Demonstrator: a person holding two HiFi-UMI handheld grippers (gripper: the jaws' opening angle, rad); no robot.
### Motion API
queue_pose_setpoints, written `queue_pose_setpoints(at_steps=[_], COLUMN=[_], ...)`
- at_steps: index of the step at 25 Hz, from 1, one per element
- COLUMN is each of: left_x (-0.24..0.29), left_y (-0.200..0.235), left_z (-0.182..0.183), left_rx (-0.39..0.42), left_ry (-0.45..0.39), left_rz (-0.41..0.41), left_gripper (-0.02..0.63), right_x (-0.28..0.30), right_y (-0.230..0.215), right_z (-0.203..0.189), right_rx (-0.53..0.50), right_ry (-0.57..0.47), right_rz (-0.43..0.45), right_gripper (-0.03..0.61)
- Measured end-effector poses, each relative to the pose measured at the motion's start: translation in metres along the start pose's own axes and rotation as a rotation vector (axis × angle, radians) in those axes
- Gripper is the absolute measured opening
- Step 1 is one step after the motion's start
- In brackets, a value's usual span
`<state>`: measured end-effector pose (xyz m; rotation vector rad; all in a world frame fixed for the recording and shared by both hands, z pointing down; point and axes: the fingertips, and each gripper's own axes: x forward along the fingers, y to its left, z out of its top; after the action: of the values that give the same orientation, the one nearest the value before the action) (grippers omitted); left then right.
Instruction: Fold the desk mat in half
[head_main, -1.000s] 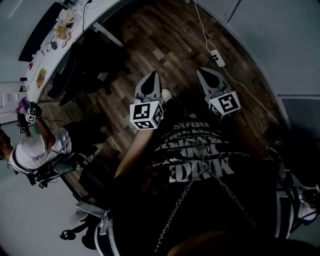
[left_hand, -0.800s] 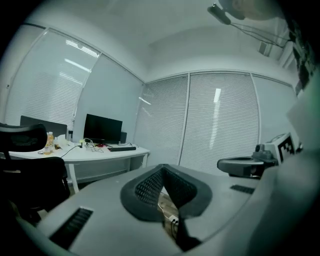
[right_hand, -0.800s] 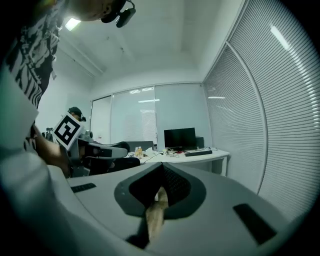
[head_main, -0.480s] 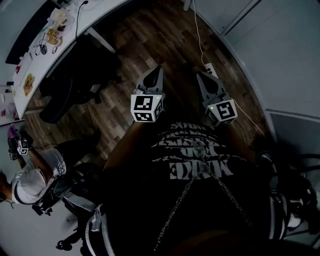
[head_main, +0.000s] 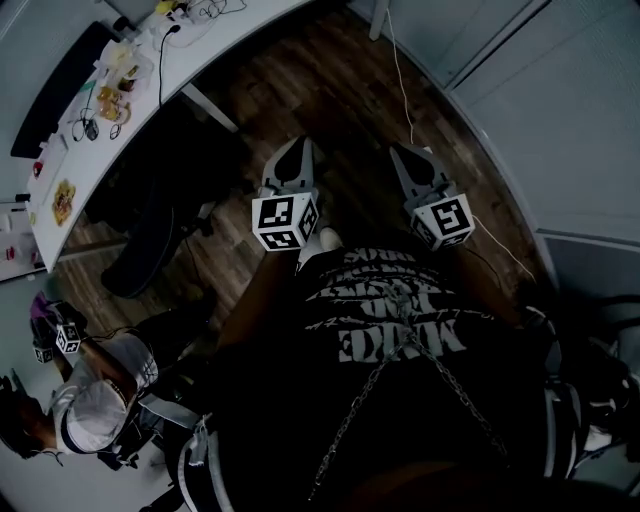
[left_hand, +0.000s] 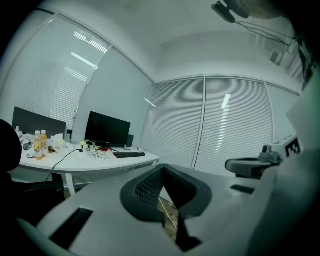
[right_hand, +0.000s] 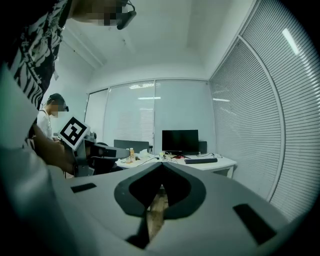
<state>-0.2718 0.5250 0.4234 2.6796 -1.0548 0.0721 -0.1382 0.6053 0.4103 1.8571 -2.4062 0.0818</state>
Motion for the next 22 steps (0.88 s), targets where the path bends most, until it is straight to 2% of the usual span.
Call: queue_pose_setpoints(at_steps=[7, 14, 18, 22], left_x=[0.016, 0.044, 0.068, 0.099], left_y=[0.021, 0.035, 0.022, 0.013], left_z=[-0.006, -0.008, 0.0, -0.009], left_rx=[-0.035, -0.031, -0.027, -0.026], left_ry=[0.002, 0.025, 0.031, 0.055], left_rz=[0.022, 0.069, 0.078, 0.074], left_gripper=[0.006, 0.006, 0.006, 0.006], right_x=[0.019, 0.052, 0.064, 0.083], right_y=[-0.012, -0.03, -0.059, -0.089], right_z=[0.0, -0.006, -0.006, -0.015], right_rx=[0.018, -0.003, 0.022, 0.022], right_ry=[0.028, 0.038, 0.05, 0.07], right_rz=[0.0, 0.075, 0.086, 0.097], right_gripper=[-0.001, -0.001, -0.002, -0.002])
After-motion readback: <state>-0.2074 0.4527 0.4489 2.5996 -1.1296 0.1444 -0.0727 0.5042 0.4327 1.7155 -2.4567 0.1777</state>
